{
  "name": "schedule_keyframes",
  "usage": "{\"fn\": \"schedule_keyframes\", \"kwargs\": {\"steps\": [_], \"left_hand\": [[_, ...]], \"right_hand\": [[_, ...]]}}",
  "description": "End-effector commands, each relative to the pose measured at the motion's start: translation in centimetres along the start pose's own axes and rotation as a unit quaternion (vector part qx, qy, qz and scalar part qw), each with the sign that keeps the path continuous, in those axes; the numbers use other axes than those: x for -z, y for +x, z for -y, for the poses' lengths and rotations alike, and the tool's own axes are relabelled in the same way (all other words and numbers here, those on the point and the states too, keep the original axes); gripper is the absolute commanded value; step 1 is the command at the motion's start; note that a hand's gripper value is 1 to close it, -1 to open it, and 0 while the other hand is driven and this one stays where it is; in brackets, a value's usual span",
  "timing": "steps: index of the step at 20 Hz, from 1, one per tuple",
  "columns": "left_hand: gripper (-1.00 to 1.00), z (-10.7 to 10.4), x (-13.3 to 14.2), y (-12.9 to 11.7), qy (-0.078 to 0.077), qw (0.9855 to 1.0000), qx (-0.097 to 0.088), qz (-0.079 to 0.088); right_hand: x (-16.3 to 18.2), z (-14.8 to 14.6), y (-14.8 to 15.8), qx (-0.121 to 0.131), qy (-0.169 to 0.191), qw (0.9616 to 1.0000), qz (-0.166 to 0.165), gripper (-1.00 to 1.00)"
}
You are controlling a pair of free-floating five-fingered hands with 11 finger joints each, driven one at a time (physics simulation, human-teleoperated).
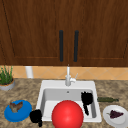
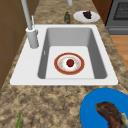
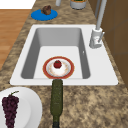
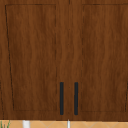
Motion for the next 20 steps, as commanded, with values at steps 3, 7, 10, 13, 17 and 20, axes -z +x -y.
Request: {"fn": "schedule_keyframes", "kwargs": {"steps": [3, 7, 10, 13, 17, 20], "left_hand": [[0.0, 0.0, 0.0, 0.0, 0.0, 1.0, 0.0, 0.0], [0.0, 0.0, 0.0, 0.0, 0.0, 1.0, 0.0, 0.0], [0.0, 0.0, 0.0, 0.0, 0.0, 1.0, 0.0, 0.0], [0.0, 0.0, 0.0, 0.0, 0.0, 1.0, 0.0, 0.0], [0.0, 0.0, 0.0, 0.0, 0.0, 1.0, 0.0, 0.0], [0.0, 0.0, 0.0, 0.0, 0.0, 1.0, 0.0, 0.0]], "right_hand": [[-1.3, 0.7, 0.7, 0.073, -0.012, 0.997, -0.023, -1.0], [-2.2, 1.3, 1.2, 0.09, -0.009, 0.9954, -0.032, -1.0], [-2.9, 2.1, 1.3, 0.1, -0.01, 0.9941, -0.039, -1.0], [-3.0, 3.4, 1.4, 0.103, -0.004, 0.994, -0.034, -1.0], [-3.3, 4.1, 1.8, 0.121, -0.008, 0.9919, -0.037, -1.0], [-4.2, 4.4, 2.1, 0.133, -0.016, 0.9898, -0.048, -1.0]]}}
